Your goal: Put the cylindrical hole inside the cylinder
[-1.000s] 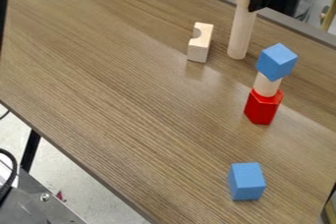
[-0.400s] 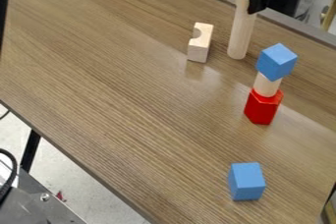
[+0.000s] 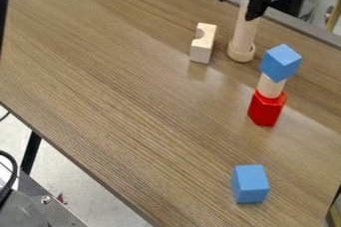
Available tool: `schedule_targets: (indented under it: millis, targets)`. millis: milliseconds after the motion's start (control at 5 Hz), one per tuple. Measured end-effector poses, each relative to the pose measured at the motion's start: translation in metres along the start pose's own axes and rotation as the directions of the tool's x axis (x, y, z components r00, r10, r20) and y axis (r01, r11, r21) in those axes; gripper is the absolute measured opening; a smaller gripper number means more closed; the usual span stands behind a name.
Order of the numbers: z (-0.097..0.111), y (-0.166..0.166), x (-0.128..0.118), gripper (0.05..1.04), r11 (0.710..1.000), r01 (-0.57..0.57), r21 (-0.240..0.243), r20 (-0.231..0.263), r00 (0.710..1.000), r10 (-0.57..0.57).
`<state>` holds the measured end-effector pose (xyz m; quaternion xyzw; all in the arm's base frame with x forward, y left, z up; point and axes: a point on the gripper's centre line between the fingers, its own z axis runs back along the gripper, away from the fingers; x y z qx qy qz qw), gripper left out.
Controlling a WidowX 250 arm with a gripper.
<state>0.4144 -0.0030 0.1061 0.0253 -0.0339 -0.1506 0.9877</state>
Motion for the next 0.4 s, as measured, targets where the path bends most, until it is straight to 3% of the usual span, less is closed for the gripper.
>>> schedule_targets:
  millis: [200, 400]
  targets:
    - [-0.003, 0.001, -0.002, 1.000, 1.000, 0.003, 0.008, -0.005, 1.000, -0.003]
    - [0.030, 0.010, -0.009, 1.000, 0.998, -0.037, 0.049, 0.039, 0.999, 0.035]
